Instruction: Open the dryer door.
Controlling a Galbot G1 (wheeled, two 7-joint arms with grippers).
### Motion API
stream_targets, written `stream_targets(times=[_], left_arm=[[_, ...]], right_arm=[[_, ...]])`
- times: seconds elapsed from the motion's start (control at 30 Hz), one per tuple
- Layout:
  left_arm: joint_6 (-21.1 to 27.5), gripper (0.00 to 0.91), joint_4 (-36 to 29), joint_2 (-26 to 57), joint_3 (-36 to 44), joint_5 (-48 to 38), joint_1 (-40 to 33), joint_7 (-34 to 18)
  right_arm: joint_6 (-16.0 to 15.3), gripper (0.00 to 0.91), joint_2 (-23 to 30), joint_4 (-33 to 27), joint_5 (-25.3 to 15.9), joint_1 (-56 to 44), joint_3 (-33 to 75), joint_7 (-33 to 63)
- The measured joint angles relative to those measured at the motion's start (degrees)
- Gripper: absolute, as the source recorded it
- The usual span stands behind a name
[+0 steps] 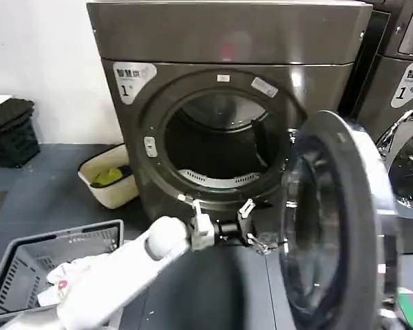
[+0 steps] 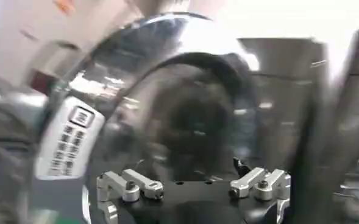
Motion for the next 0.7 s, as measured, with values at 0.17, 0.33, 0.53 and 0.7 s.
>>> stream_targets(times=[0.17,0.33,0.53,0.7], left_arm=[[-0.5,0.907,1.6,-2.3,2.9,0.0,-2.1,-0.1],[-0.9,0.907,3.4,-4.7,5.5,0.1,-4.7,-0.8],[-1.4,0.907,5.9,-7.5,8.0,1.1,-7.4,-2.7],[-1.9,0.907,7.9,-9.3,9.7,2.6,-9.2,-4.8]], right_arm=[[1.7,0.907,7.8,-1.9,-6.2,0.7,2.9,12.9],[-1.4,0.907,14.0,-2.8,-13.3,1.8,6.0,30.1],[-10.4,0.907,19.9,-2.6,-21.8,3.7,9.9,49.8],[-15.8,0.907,24.0,-3.9,-28.2,5.9,13.1,60.1]])
